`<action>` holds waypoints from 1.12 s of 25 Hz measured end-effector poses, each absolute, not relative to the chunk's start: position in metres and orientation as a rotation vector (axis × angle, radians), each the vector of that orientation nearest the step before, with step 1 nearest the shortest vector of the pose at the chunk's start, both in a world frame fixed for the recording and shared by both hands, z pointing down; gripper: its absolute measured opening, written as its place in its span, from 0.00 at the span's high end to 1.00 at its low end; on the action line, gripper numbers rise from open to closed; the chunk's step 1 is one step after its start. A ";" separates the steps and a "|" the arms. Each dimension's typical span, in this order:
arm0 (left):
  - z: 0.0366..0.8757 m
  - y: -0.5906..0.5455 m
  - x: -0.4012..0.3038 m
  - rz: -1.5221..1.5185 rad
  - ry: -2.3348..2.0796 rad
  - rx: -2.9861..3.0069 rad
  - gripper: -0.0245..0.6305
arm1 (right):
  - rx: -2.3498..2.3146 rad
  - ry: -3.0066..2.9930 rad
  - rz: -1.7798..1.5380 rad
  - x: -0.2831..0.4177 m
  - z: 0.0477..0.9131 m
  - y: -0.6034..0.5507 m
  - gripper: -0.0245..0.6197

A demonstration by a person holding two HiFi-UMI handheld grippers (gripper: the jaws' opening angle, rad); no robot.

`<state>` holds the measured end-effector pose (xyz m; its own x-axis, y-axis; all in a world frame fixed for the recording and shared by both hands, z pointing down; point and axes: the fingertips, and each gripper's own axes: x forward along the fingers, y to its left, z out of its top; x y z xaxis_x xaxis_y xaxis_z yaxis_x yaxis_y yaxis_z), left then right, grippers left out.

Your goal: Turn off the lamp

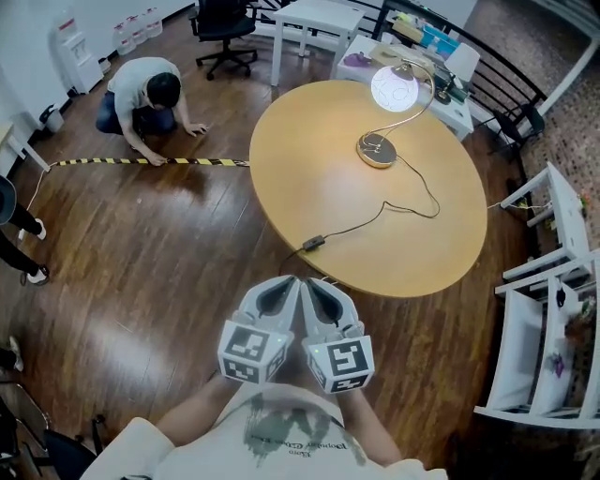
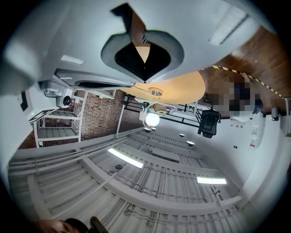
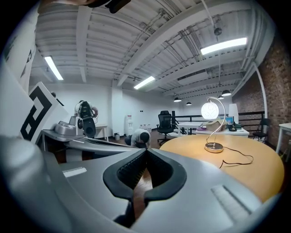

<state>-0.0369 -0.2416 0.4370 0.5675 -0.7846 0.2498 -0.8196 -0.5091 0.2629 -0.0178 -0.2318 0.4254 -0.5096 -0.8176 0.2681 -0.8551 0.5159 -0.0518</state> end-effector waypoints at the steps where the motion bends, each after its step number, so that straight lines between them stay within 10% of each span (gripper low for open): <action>1: 0.440 -0.248 -0.039 0.139 -1.294 2.456 0.96 | 1.437 -2.536 0.264 -0.020 0.428 -0.238 0.96; 28: 0.513 -0.346 -0.039 0.209 -1.213 2.375 0.96 | 1.423 -2.190 0.413 0.029 0.586 -0.373 0.96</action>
